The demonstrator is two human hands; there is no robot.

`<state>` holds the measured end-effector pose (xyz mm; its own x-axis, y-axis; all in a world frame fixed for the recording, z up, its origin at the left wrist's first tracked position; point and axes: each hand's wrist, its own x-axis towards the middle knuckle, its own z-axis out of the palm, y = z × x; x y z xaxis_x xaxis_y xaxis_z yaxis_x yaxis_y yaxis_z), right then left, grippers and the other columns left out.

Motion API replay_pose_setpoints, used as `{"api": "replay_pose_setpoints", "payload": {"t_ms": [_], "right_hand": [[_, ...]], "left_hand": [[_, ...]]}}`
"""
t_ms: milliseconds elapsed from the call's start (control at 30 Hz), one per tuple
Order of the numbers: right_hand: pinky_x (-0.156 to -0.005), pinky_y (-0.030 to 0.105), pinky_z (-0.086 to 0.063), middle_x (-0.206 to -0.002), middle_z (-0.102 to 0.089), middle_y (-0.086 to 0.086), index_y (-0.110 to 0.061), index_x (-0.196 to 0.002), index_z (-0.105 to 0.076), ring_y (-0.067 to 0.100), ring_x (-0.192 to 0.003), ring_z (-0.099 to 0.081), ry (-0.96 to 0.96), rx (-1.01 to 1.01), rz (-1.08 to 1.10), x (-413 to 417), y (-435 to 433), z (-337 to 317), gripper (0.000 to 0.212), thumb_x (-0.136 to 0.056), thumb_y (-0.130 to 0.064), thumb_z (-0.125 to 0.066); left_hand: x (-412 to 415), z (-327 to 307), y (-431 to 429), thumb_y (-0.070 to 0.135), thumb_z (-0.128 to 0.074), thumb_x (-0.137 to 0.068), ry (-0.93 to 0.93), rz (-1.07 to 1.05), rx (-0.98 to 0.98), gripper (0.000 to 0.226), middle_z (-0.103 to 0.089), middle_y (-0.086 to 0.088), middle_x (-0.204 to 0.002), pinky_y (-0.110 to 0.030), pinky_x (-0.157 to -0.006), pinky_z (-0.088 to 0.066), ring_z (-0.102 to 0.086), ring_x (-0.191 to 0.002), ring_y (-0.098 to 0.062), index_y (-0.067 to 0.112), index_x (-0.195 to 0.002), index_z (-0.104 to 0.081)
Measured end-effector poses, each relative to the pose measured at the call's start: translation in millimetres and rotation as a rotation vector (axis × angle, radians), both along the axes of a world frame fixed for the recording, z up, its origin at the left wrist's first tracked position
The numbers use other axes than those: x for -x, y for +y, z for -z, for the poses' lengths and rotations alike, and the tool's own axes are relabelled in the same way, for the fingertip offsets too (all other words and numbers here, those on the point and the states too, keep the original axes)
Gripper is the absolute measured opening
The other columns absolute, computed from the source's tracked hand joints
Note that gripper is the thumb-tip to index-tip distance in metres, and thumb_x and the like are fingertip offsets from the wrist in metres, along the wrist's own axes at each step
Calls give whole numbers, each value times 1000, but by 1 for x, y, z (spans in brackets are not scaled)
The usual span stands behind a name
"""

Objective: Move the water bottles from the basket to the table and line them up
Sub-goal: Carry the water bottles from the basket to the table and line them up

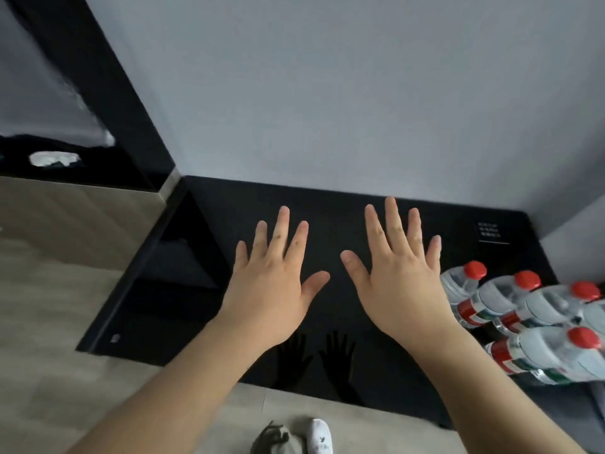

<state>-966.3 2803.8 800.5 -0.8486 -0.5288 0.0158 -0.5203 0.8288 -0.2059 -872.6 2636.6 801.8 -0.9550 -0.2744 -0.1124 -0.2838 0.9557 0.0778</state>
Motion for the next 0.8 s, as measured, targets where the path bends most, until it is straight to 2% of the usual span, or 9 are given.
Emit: {"api": "replay_pose_setpoints", "payload": {"t_ms": [233,400,800], "right_hand": [[-124,64,0,-170,23,1,-28,-162,16,36,-155,20,-85,-41,-158,-9,-37,0,78,-101,-67,-13],[-124,63,0,-169,24,1,-28,-162,17,36,-155,21,-78,-35,-382,-32,-93,-10,77,-102,-67,-11],[-124,62,5,-169,25,-2,-31,-162,14,32,-156,22,-81,-55,-966,-162,-236,-19,75,-102,-66,-13]], "left_hand": [[-42,-11,-15,73,-12,-94,-20,-228,-11,84,29,-1,-166,-57,-126,-13,10,-157,-30,30,-161,14],[-95,-16,-38,74,-6,-90,-40,-433,8,85,28,-1,-167,-57,-126,-13,9,-157,-29,31,-160,16],[-267,-27,-83,75,-8,-93,1,-1022,-72,83,26,-2,-167,-56,-126,-10,9,-157,-30,31,-160,14]]}}
